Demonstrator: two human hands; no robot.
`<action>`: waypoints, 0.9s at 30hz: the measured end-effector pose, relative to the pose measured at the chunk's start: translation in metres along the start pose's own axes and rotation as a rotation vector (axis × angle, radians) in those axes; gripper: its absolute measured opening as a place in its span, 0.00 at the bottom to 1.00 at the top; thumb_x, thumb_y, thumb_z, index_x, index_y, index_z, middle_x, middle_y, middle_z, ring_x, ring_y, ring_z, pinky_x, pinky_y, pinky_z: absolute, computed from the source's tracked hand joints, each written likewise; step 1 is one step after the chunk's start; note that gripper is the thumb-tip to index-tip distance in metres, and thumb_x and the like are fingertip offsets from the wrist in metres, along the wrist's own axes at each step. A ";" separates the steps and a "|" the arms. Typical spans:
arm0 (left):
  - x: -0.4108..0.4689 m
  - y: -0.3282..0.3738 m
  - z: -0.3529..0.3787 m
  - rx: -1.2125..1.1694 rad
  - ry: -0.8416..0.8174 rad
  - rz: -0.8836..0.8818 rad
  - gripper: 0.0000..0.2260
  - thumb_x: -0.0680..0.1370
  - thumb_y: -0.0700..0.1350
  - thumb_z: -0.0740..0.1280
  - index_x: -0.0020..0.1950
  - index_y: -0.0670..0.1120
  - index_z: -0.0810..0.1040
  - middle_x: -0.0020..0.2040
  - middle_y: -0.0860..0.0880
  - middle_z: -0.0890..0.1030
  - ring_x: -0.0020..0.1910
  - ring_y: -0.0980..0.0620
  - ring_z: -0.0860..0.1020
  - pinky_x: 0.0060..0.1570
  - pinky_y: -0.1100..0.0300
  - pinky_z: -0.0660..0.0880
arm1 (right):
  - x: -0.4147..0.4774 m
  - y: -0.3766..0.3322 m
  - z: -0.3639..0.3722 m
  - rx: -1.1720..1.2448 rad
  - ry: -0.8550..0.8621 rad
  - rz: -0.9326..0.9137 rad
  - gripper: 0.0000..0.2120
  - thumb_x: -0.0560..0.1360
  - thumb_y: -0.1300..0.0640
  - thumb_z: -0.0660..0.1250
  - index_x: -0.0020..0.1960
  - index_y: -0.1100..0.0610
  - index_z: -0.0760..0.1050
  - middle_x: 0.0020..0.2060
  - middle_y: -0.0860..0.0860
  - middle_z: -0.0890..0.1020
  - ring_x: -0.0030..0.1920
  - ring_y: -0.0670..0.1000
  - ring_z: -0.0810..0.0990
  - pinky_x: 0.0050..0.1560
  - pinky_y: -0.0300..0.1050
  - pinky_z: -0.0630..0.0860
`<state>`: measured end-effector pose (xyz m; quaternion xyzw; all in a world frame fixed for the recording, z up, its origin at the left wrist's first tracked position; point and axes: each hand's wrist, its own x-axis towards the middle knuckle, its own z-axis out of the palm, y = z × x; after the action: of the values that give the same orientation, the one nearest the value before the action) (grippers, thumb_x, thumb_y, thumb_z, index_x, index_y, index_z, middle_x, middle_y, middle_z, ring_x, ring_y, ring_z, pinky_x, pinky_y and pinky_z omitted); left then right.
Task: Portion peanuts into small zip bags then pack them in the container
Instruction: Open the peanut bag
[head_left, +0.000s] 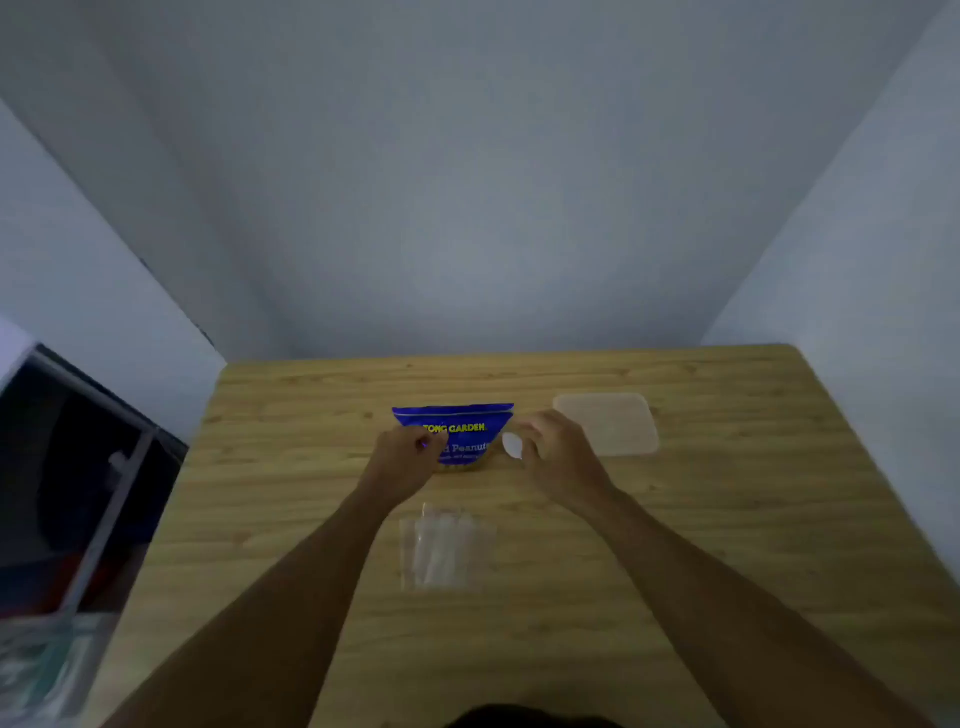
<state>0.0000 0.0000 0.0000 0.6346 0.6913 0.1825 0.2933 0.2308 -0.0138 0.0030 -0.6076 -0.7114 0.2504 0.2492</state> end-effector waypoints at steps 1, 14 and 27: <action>0.004 -0.003 0.006 -0.044 0.005 -0.050 0.21 0.80 0.54 0.64 0.35 0.40 0.78 0.33 0.45 0.83 0.36 0.45 0.81 0.44 0.54 0.78 | 0.005 -0.001 0.005 0.001 0.023 -0.035 0.16 0.76 0.63 0.62 0.62 0.59 0.79 0.57 0.54 0.81 0.59 0.54 0.79 0.59 0.43 0.73; 0.025 0.019 0.026 -0.788 0.059 -0.542 0.20 0.80 0.58 0.65 0.44 0.42 0.83 0.37 0.43 0.85 0.31 0.50 0.80 0.26 0.63 0.74 | 0.060 -0.017 0.035 -0.245 -0.132 -0.203 0.17 0.80 0.61 0.63 0.68 0.57 0.78 0.60 0.52 0.80 0.62 0.55 0.75 0.61 0.55 0.73; 0.034 0.001 0.031 -0.874 0.007 -0.476 0.17 0.80 0.55 0.66 0.49 0.41 0.83 0.40 0.42 0.86 0.34 0.49 0.83 0.37 0.56 0.79 | 0.076 0.000 0.035 -0.128 -0.114 -0.208 0.10 0.74 0.58 0.67 0.53 0.52 0.83 0.51 0.47 0.82 0.55 0.51 0.76 0.59 0.50 0.72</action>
<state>0.0196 0.0300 -0.0288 0.2765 0.6769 0.3854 0.5629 0.1969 0.0594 -0.0195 -0.5298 -0.7982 0.2113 0.1937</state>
